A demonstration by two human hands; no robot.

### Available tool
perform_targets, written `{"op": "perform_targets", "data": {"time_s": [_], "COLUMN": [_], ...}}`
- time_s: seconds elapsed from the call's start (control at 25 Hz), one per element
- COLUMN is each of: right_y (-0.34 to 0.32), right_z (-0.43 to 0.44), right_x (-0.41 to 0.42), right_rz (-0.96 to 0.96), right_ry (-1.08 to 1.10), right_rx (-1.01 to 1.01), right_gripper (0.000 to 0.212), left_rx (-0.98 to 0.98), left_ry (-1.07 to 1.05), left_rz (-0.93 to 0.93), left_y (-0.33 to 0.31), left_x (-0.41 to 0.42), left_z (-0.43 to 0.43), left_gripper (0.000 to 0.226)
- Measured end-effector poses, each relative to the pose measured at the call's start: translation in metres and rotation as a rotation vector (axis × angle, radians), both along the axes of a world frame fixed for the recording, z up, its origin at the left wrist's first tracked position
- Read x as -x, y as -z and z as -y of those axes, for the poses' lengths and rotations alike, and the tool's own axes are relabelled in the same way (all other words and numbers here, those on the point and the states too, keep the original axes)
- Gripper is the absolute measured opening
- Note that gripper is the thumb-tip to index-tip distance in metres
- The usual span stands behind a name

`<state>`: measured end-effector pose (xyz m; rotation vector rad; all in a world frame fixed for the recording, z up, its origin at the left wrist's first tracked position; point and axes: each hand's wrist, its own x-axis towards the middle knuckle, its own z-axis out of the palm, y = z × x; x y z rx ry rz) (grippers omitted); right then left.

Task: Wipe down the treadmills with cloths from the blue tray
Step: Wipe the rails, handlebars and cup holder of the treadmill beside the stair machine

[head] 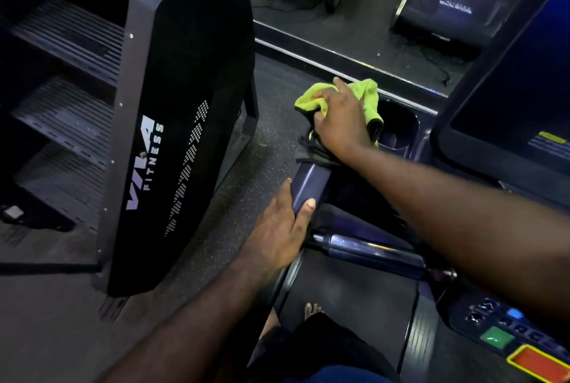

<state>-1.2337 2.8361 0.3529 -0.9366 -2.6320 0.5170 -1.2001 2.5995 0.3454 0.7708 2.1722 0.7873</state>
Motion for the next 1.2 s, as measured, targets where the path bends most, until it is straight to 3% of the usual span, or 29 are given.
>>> {"op": "perform_targets", "data": {"time_s": [0.2,0.36,0.52,0.64,0.8,0.88,0.92,1.0,1.08,1.12,1.2], "right_y": [-0.023,-0.017,-0.022,-0.034,-0.044,-0.057,-0.062,-0.075,-0.089,-0.097,-0.119], "right_z": [-0.070,-0.030,0.005,0.025,0.033,0.034,0.032,0.027,0.023,0.021,0.025], "right_x": [0.040,0.011,-0.019,-0.047,-0.070,-0.081,-0.090,-0.114,-0.138,-0.147,-0.165], "right_rz": [0.046,-0.115,-0.239,-0.224,-0.148,-0.142,-0.188,-0.319,-0.494,-0.576,-0.706], "right_ry": [0.315,0.153,0.160,0.189,0.178,0.165,0.151,0.133,0.115,0.092,-0.012], "right_rx": [0.093,0.160,0.296,0.378,0.554,0.683,0.775,0.932,1.032,1.084,1.135], "right_gripper": [0.032,0.029,0.029,0.025,0.039,0.023,0.009,0.034,0.017,0.024,0.047], "left_rx": [-0.006,0.000,-0.014,-0.042,-0.028,-0.058,-0.076,-0.113,-0.211,-0.309,-0.525], "left_ry": [-0.003,-0.012,-0.006,-0.004,-0.037,-0.039,-0.028,0.034,0.022,-0.049,-0.212], "left_rz": [-0.014,-0.003,-0.030,-0.044,-0.007,-0.051,-0.086,-0.165,-0.204,-0.136,0.305], "left_y": [0.001,-0.001,-0.001,-0.001,-0.002,-0.005,-0.008,-0.021,-0.046,-0.066,-0.114], "left_x": [-0.002,-0.001,-0.002,-0.002,-0.003,-0.006,-0.009,-0.018,-0.025,-0.027,-0.029], "left_z": [0.001,-0.001,-0.002,-0.002,-0.003,0.001,0.004,0.006,-0.005,-0.016,-0.044], "left_gripper": [0.078,0.080,0.089,0.102,0.123,0.128,0.128,0.125,0.100,0.084,0.086]}}
